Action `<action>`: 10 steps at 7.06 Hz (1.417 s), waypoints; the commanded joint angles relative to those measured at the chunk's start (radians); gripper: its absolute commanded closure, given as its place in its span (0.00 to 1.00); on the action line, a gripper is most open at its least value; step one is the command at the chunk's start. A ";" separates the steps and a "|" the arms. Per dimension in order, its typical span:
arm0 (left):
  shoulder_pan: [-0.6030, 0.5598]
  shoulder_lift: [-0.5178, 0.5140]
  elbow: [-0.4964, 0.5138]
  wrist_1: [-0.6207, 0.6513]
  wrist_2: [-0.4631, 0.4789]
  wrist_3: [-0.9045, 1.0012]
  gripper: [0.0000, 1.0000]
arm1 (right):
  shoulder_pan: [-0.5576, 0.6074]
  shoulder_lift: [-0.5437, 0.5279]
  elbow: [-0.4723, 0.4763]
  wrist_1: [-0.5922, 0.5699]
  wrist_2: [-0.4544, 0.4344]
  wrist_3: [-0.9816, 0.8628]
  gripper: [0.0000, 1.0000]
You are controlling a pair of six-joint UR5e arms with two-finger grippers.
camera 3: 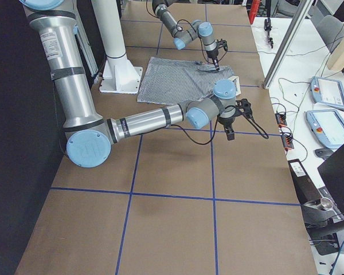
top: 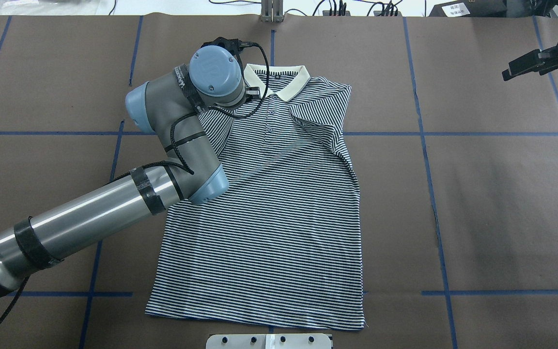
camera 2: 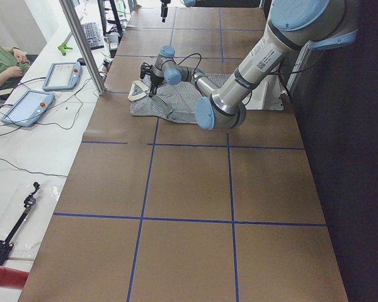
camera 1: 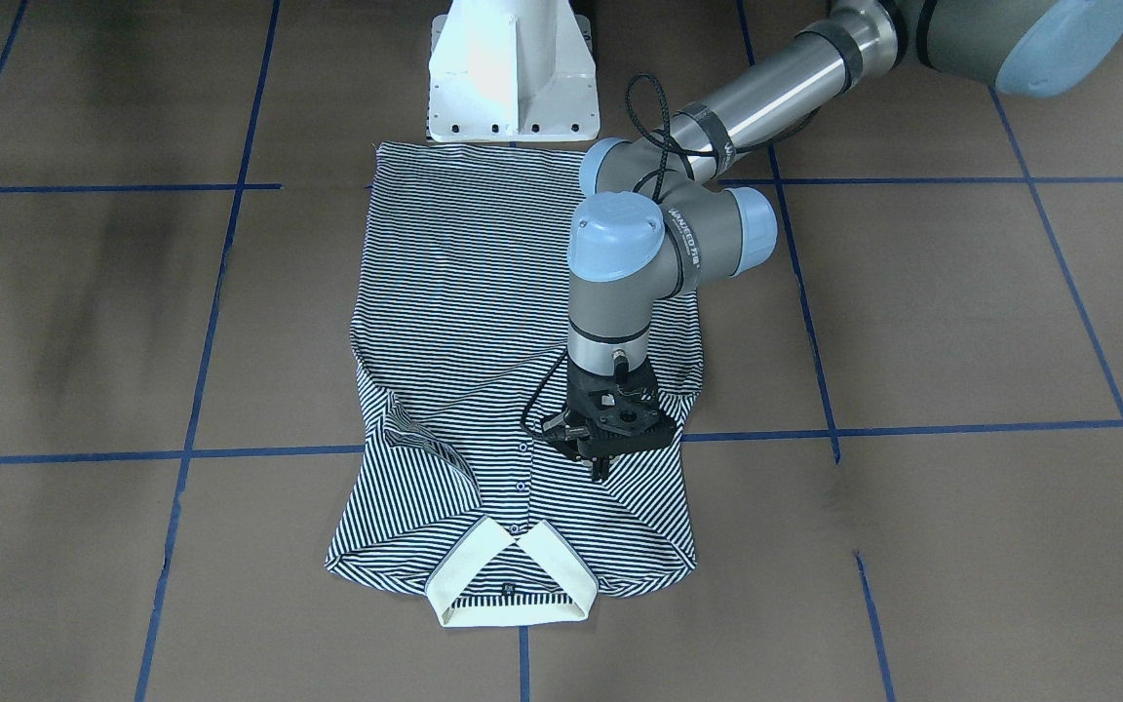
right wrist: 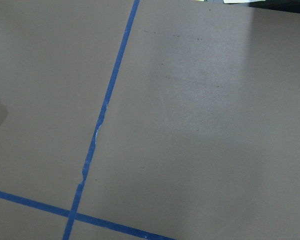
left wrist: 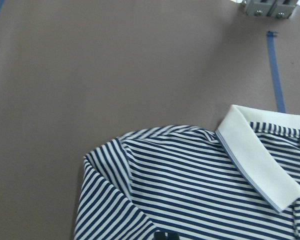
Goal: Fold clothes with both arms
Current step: 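Grasp the sleeve with the left gripper and fold it onto the shirt back, then move both grippers down to the shirt hem corners nearest the robot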
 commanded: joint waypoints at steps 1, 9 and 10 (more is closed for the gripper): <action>0.006 0.015 -0.040 -0.036 -0.004 0.067 0.00 | 0.000 -0.002 0.013 0.001 0.000 0.001 0.00; 0.051 0.438 -0.696 0.019 -0.134 0.178 0.00 | -0.575 -0.202 0.499 -0.010 -0.381 0.922 0.00; 0.098 0.457 -0.730 0.019 -0.135 0.167 0.00 | -0.733 -0.209 0.539 -0.014 -0.523 1.037 0.00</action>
